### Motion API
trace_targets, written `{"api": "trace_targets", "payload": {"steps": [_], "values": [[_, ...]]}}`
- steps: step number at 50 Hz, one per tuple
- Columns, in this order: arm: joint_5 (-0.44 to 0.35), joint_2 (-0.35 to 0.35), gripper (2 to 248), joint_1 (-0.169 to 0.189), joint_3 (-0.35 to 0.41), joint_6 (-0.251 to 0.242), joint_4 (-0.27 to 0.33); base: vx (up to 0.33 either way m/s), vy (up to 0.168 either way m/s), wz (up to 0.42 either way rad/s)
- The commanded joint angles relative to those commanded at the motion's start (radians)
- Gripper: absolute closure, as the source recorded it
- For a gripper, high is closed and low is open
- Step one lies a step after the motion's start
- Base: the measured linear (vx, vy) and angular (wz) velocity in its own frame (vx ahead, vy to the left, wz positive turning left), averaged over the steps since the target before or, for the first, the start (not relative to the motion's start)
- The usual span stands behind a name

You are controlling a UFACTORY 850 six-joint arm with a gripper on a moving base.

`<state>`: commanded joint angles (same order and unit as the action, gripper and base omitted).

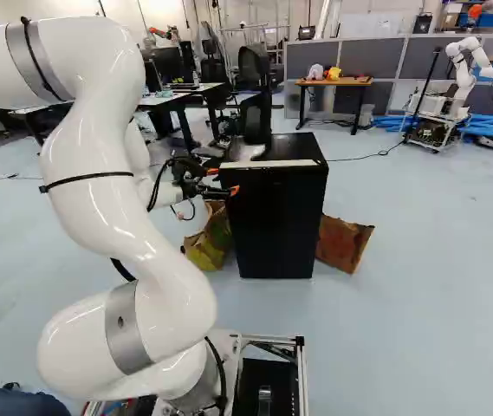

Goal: Grab a drink from the fridge

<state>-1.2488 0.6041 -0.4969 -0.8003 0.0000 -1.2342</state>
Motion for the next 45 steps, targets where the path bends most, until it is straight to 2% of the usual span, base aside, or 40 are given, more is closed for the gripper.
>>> {"api": "trace_targets", "payload": {"steps": [33,45], "values": [[0.0,-0.003,3,0.031,0.005,0.0,-0.001,0.0,0.0,0.0],[0.0,-0.01,3,0.039,0.018,0.0,-0.023,0.0,0.0,0.0]]}}
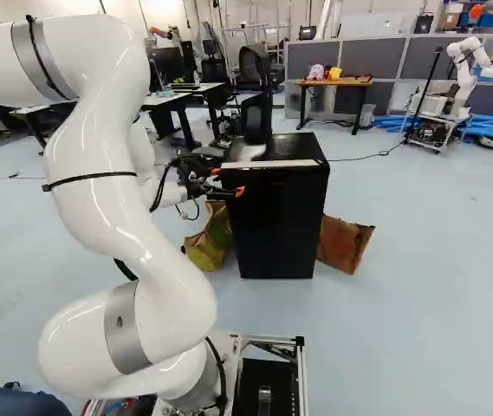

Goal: Grab a drink from the fridge

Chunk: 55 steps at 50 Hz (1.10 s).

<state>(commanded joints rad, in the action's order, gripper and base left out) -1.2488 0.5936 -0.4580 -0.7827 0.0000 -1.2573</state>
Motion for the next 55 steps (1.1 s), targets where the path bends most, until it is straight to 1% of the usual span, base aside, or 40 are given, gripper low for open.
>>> {"api": "trace_targets", "payload": {"steps": [34,55], "values": [[0.0,-0.04,3,0.009,0.068,0.0,-0.107,0.0,-0.001,-0.003],[0.0,-0.078,3,0.004,0.137,0.0,-0.183,0.0,0.0,0.0]]}}
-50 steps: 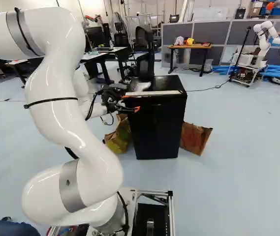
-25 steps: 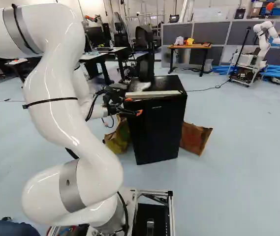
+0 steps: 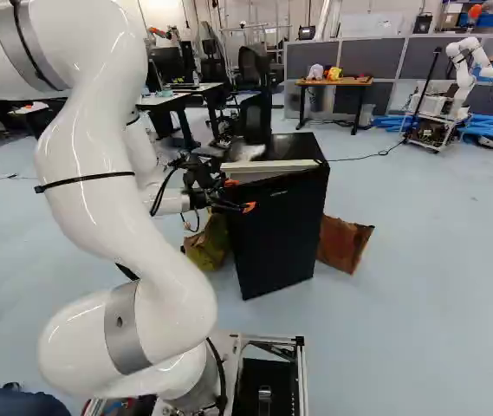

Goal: Grab a drink from the fridge

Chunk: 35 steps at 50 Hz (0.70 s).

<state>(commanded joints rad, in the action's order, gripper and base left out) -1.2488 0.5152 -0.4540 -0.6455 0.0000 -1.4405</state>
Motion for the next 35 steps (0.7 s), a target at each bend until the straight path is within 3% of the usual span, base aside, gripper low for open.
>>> {"api": "trace_targets", "payload": {"steps": [35], "values": [[0.0,-0.076,3,-0.006,0.145,0.0,-0.129,0.0,0.0,0.0]]}}
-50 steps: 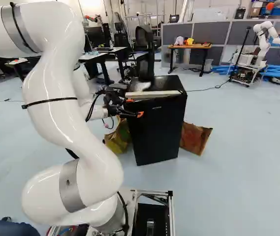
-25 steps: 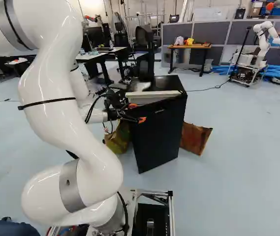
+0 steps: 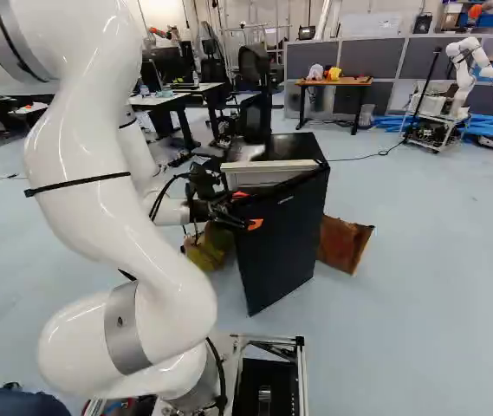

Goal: Grab a drink from the fridge

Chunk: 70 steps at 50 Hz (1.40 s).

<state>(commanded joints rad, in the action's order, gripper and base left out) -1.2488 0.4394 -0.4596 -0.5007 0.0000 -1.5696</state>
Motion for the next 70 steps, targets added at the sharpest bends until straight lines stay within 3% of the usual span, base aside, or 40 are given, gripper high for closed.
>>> {"api": "trace_targets", "payload": {"steps": [24,44,56,70], "values": [[-0.006,-0.047,3,0.014,0.104,0.0,-0.099,0.0,0.0,0.0],[-0.028,-0.072,3,0.054,0.175,0.0,-0.187,0.0,0.0,0.0],[-0.041,-0.077,3,0.104,0.197,0.0,-0.24,0.0,0.0,0.0],[-0.056,-0.072,3,0.215,0.164,0.0,-0.301,0.0,0.0,0.0]]}}
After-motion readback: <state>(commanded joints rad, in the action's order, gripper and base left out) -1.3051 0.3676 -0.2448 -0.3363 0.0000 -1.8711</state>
